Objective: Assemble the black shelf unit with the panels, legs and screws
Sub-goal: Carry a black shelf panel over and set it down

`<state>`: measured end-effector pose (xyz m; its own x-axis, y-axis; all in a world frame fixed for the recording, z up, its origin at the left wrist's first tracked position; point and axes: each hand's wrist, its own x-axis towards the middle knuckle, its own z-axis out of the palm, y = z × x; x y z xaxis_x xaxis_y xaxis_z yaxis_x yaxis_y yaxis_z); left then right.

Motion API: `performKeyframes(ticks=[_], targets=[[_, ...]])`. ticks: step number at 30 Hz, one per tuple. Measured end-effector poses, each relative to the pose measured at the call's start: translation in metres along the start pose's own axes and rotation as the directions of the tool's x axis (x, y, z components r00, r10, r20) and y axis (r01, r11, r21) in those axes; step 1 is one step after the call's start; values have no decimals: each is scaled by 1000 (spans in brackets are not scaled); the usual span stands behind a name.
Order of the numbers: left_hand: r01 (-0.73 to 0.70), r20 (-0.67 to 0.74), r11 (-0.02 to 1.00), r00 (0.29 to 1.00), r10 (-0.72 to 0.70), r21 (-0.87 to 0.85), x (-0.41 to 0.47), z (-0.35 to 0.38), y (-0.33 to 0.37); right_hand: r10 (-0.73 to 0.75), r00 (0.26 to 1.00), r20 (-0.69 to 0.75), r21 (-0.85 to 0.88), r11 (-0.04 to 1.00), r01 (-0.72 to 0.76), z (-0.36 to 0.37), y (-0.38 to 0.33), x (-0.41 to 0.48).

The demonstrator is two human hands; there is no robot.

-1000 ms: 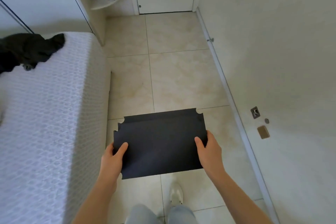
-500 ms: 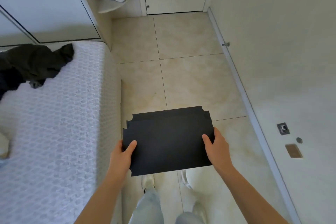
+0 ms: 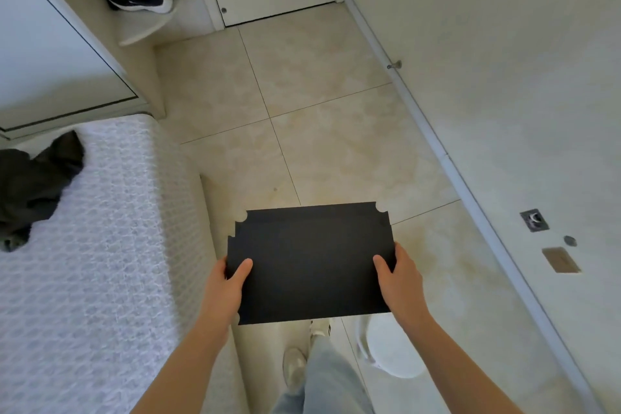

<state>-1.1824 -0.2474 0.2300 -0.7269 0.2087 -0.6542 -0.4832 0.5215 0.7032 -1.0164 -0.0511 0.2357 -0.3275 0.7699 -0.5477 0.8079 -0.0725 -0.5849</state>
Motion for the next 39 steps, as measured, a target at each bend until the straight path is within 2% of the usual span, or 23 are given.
performKeyframes(ticks=[9, 17, 22, 28, 34, 39], targets=[[55, 20, 990, 998, -59, 133, 137, 61, 24, 98, 995, 13, 14, 995, -98, 29, -9, 125], [45, 106, 970, 992, -73, 241, 287, 107, 12, 208, 978, -1, 99, 973, -207, 98, 17, 243], [45, 155, 963, 984, -88, 266, 392, 139, -37, 269, 963, -8, 140, 954, -265, 170, 61, 318], [17, 218, 926, 970, -106, 378, 501, 161, -105, 392, 920, 8, 210, 899, -385, 272, 127, 379], [17, 268, 861, 947, -178, 509, 575, 169, -168, 512, 858, 48, 257, 824, -506, 364, 187, 406], [22, 280, 822, 934, -220, 569, 617, 176, -211, 570, 810, 136, 267, 766, -584, 422, 227, 420]])
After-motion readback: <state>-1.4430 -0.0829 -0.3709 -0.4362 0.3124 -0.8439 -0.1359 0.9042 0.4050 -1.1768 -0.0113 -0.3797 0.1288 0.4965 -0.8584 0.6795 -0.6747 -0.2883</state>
